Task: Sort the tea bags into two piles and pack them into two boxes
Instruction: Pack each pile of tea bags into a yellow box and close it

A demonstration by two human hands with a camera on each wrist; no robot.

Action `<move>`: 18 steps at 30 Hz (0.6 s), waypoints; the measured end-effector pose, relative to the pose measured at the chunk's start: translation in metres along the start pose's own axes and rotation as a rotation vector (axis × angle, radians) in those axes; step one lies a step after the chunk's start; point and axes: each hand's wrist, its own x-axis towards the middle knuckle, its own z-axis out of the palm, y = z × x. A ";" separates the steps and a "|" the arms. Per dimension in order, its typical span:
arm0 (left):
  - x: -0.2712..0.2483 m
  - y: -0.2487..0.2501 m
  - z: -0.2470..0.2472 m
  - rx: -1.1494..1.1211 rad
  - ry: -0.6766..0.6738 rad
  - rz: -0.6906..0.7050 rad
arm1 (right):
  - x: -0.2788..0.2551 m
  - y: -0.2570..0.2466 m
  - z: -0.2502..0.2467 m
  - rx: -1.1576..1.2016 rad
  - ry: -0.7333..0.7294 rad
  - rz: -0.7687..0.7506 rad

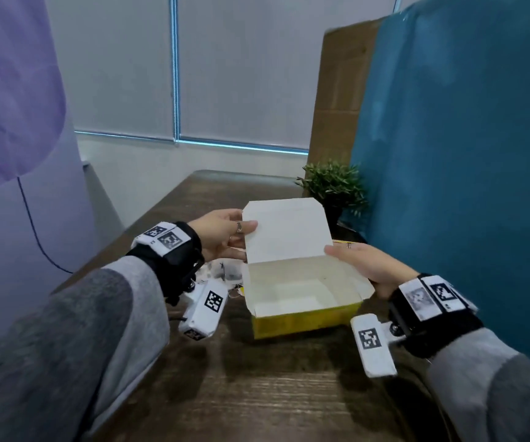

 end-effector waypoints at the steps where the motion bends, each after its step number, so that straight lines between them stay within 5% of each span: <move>1: 0.004 -0.002 0.002 -0.003 0.022 -0.027 | 0.001 0.003 0.000 -0.016 0.038 0.012; 9: 0.035 -0.022 -0.029 0.304 0.289 -0.069 | 0.010 0.018 -0.003 0.120 0.164 -0.053; 18: 0.020 -0.028 0.003 0.466 -0.123 0.163 | 0.004 0.025 -0.003 0.284 0.179 -0.264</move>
